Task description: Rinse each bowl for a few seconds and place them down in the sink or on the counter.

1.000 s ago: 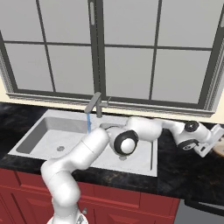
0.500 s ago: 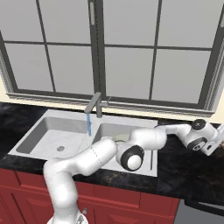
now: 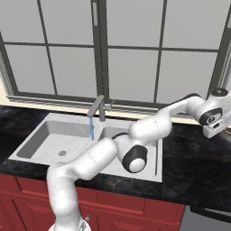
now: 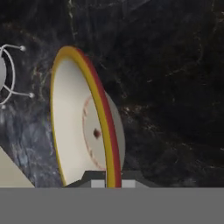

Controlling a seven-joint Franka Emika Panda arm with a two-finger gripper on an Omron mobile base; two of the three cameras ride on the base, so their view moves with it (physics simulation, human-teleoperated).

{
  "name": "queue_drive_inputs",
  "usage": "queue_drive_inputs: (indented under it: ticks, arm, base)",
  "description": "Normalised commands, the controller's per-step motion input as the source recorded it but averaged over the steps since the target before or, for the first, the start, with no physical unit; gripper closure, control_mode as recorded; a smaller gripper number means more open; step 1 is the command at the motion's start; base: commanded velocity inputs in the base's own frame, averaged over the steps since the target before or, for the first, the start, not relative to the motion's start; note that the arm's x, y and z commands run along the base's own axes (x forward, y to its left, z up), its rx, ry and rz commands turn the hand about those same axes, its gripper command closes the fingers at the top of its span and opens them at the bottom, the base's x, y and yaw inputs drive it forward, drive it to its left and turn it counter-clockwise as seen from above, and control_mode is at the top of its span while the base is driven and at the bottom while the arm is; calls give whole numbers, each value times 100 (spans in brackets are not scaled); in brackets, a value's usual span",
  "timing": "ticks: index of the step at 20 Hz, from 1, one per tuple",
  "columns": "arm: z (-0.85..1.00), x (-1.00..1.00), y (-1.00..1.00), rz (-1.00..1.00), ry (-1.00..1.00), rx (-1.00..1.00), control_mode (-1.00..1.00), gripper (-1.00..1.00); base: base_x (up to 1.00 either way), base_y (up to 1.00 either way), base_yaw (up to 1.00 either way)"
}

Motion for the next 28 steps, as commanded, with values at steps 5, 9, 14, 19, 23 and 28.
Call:
queue_drive_inputs:
  ticks: [5, 9, 14, 19, 23, 28]
  arm:
    - [-1, -60, 85, 5, -20, 2, -100, 100]
    - [-53, -54, 93, 4, -34, -19, -100, 100]
    - [-53, -46, 65, 12, -36, -38, -100, 100]
    - [-51, -36, 59, 16, -36, -41, -100, 100]
    - [-50, -35, 59, 16, -36, -41, -100, 100]
    - [3, -15, 79, 20, -20, -23, -100, 100]
  base:
    - [0, 0, 0]
    - [0, 0, 0]
    - [0, 0, 0]
    - [0, 0, 0]
    - [0, 0, 0]
    - [0, 0, 0]
